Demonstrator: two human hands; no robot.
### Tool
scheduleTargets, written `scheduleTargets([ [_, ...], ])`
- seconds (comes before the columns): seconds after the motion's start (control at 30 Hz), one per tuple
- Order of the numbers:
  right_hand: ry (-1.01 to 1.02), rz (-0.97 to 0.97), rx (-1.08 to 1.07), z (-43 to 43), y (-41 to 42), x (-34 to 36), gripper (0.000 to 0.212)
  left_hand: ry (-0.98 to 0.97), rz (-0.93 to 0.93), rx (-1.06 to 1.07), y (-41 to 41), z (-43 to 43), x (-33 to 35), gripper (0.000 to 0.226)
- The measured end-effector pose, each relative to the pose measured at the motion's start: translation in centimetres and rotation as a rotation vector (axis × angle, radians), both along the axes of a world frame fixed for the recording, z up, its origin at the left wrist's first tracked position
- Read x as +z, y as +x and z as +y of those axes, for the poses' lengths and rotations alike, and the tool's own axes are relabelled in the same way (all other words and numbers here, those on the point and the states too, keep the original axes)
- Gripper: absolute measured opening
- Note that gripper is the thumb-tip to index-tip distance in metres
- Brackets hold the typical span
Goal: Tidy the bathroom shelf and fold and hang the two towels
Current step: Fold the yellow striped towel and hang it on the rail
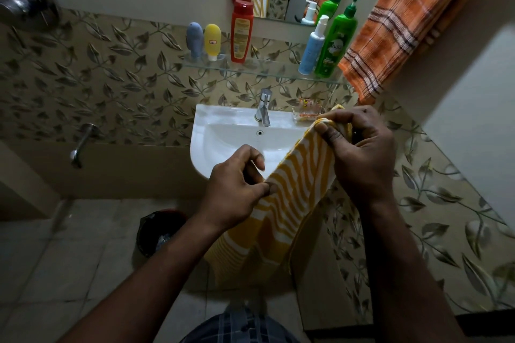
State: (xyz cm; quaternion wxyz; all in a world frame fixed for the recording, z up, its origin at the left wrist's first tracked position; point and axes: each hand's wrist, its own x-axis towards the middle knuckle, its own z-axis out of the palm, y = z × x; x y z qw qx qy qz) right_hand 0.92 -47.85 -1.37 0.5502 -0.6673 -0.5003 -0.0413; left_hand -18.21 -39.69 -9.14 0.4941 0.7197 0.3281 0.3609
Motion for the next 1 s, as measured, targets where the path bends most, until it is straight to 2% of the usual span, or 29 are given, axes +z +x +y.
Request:
scheduleTargets([
  [0.07,0.021,-0.005,0.006,0.0,-0.1,0.1,0.013,0.023,0.049,-0.087,-0.1,0.1,0.1,0.03],
  [0.17,0.061,0.016,0.007,0.2,-0.1,0.5,0.012,0.05,-0.013,-0.157,-0.2,-0.1,0.0,0.022],
  [0.4,0.091,0.073,0.006,0.8,-0.4,0.8,0.011,0.067,-0.141,-0.126,0.6,-0.7,-0.4,0.028],
  [0.57,0.105,0.08,-0.014,1.0,-0.3,1.2,0.009,0.01,-0.205,-0.104,0.7,-1.3,-0.5,0.033],
  [0.67,0.114,0.087,-0.024,1.2,-0.4,1.4,0.009,0.102,-0.19,-0.122,0.8,-1.3,-0.4,0.026],
  [0.77,0.114,0.091,-0.022,1.4,-0.3,1.7,0.011,0.175,-0.196,-0.137,1.0,-1.4,-0.2,0.029],
  [0.9,0.114,0.087,-0.03,1.5,-0.4,1.8,0.012,0.369,-0.113,-0.101,1.3,-1.4,0.0,0.034],
  [1.0,0.114,0.082,-0.035,1.4,-0.5,1.8,0.012,0.531,-0.005,-0.02,1.5,-1.3,0.1,0.028],
])
